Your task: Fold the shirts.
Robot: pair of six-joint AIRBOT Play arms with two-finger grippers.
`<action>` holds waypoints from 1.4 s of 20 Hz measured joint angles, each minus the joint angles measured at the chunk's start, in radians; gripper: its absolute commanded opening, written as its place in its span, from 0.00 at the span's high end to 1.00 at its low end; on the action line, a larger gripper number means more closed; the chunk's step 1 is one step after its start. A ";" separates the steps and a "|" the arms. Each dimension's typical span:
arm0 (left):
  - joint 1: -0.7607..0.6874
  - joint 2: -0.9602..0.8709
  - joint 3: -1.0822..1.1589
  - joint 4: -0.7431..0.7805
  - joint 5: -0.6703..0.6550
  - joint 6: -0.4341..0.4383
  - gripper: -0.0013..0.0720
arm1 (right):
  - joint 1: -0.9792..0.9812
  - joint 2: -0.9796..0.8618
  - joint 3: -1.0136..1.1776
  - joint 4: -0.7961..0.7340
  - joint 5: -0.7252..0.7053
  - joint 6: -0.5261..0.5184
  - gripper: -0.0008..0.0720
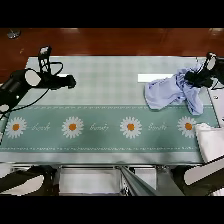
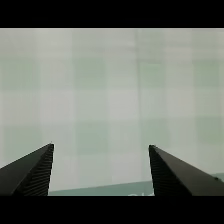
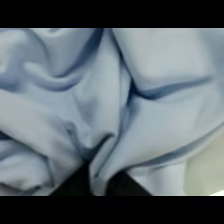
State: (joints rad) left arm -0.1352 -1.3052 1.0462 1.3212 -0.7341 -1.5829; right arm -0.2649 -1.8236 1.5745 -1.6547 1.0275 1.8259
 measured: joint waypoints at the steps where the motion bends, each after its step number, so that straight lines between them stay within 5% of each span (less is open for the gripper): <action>1: 0.007 0.000 0.006 0.007 -0.046 0.002 0.02 | -0.003 -0.006 0.026 0.035 0.045 -0.038 0.96; 8: 0.079 0.217 -0.022 0.038 -0.395 0.089 0.02 | 0.023 0.212 0.252 0.248 0.140 -0.207 0.97; 17: 0.091 0.805 -0.334 -0.165 -0.405 0.102 0.02 | 0.210 0.703 0.302 0.307 -0.054 -0.287 0.97; 28: 0.091 0.891 -0.389 -0.192 -0.351 0.045 0.02 | 0.655 0.892 0.148 0.339 0.156 -0.334 0.97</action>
State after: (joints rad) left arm -0.0444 -0.4145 0.6567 1.1290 -1.0851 -1.5379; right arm 0.3897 -0.9318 1.7222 -1.3155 1.1831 1.4918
